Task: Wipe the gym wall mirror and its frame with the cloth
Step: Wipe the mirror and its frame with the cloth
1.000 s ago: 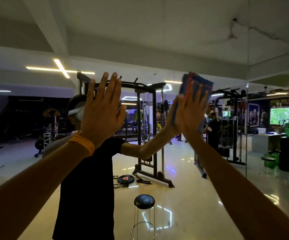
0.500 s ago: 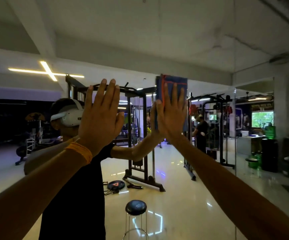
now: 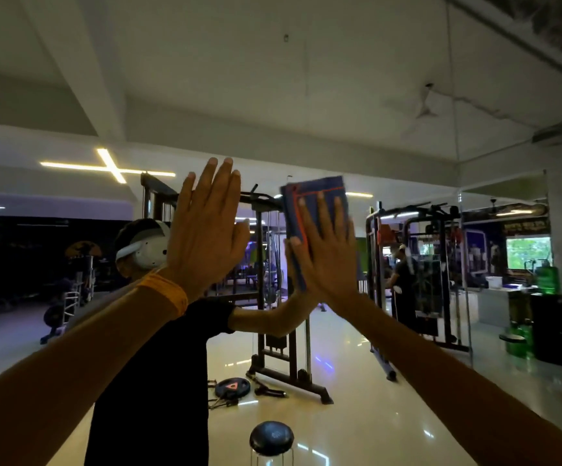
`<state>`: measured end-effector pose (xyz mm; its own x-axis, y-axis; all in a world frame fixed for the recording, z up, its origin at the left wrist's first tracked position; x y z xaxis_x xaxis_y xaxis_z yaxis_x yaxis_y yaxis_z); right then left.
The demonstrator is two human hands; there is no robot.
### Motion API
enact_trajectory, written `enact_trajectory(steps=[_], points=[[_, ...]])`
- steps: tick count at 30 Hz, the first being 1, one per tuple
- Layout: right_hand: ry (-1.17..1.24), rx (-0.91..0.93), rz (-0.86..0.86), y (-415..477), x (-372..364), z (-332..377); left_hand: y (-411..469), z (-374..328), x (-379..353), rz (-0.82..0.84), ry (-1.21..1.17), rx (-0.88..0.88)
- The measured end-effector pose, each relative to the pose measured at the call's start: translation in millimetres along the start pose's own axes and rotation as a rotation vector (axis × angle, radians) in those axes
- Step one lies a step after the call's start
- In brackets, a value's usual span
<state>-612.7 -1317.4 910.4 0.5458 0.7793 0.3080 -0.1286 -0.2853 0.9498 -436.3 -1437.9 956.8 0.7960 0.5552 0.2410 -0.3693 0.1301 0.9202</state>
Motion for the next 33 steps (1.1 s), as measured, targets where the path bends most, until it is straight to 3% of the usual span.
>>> enact_trajectory(steps=[3,5,7,9,11,13,16,18,22,24,27,29,31,33], points=[[-0.045,0.210,0.030,5,1,-30,21,-10,1,-0.007,0.028,0.011],[-0.016,0.050,-0.036,35,15,-81,33,-15,0,-0.002,0.065,0.032],[0.062,-0.242,-0.076,62,27,-129,44,-20,-2,0.022,0.081,0.063],[0.108,-0.371,-0.108,68,28,-134,50,-24,-8,0.039,0.071,0.099],[0.056,-0.204,-0.098,51,20,-104,51,-29,-15,0.039,0.065,0.139],[0.004,0.103,-0.029,17,4,-69,49,-32,-19,0.041,0.090,0.179],[-0.051,0.387,0.021,5,3,-69,45,-38,-23,0.043,0.104,0.207],[-0.039,0.300,-0.015,37,14,-104,40,-42,-28,0.050,0.113,0.209],[0.075,-0.144,-0.104,88,35,-154,36,-46,-31,0.056,0.138,0.206],[0.062,-0.052,-0.086,62,23,-121,35,-45,-31,0.060,0.138,0.213],[-0.016,0.395,0.050,-37,-11,-66,34,-46,-30,0.073,0.117,0.210],[-0.090,0.579,0.088,-75,-23,-71,30,-47,-28,0.081,0.100,0.199],[-0.136,0.630,0.105,-49,-15,-95,20,-48,-30,0.088,0.074,0.178],[-0.111,0.474,0.030,5,7,-118,5,-49,-33,0.083,0.075,0.143]])
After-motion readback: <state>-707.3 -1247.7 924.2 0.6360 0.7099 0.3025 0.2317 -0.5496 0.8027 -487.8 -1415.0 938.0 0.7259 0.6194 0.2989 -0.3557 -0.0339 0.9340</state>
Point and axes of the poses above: each hand's wrist, its own y-axis towards the middle knuckle, its own x-axis out of the back of the hand, z = x × y, the point moved 6 cm from there along y, towards the middle knuckle, and after that the axes turned 11 degrees about z, right-handed, at the moved point
